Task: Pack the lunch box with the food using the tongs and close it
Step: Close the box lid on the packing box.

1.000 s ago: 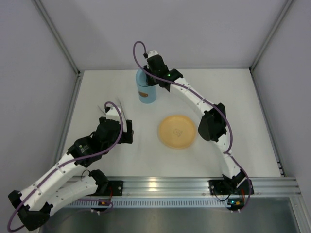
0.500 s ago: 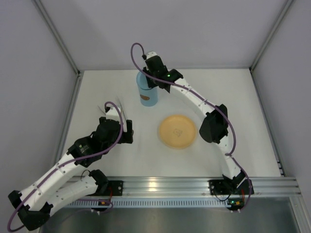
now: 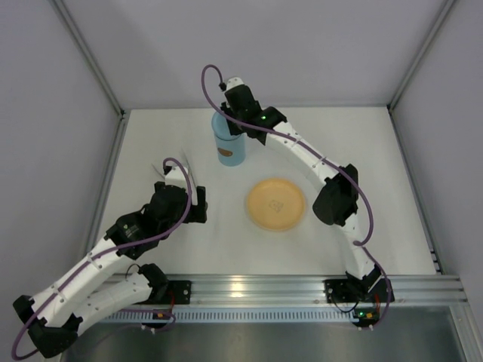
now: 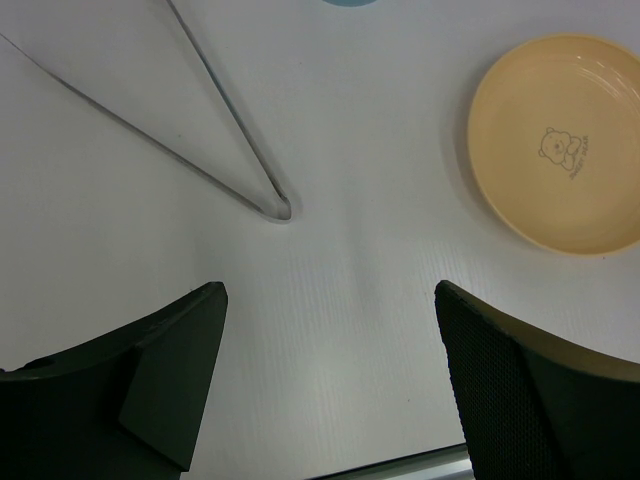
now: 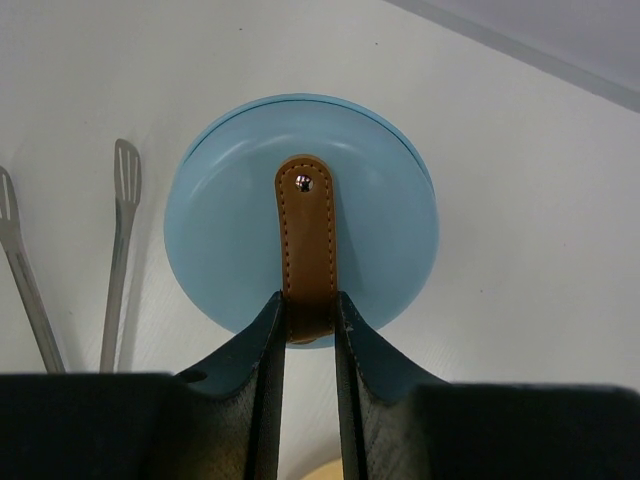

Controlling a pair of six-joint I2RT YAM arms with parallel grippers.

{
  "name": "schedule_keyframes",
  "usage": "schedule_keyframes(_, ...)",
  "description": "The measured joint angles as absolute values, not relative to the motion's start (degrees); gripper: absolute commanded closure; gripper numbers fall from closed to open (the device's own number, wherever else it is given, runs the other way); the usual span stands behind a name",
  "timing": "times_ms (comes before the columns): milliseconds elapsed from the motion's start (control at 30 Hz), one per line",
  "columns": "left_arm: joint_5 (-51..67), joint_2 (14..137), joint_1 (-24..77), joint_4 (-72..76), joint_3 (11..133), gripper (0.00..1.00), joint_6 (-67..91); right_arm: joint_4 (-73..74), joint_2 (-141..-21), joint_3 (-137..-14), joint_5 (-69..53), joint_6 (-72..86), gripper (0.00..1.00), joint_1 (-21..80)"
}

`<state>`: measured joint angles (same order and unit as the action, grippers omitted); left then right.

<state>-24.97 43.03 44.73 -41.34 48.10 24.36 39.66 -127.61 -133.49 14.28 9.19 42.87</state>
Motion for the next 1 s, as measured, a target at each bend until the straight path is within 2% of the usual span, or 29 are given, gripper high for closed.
schedule_keyframes(1000, -25.0, 43.5, 44.8, -41.6, 48.1, 0.1, 24.6, 41.6, -127.7, -135.9, 14.5, 9.0, 0.99, 42.9)
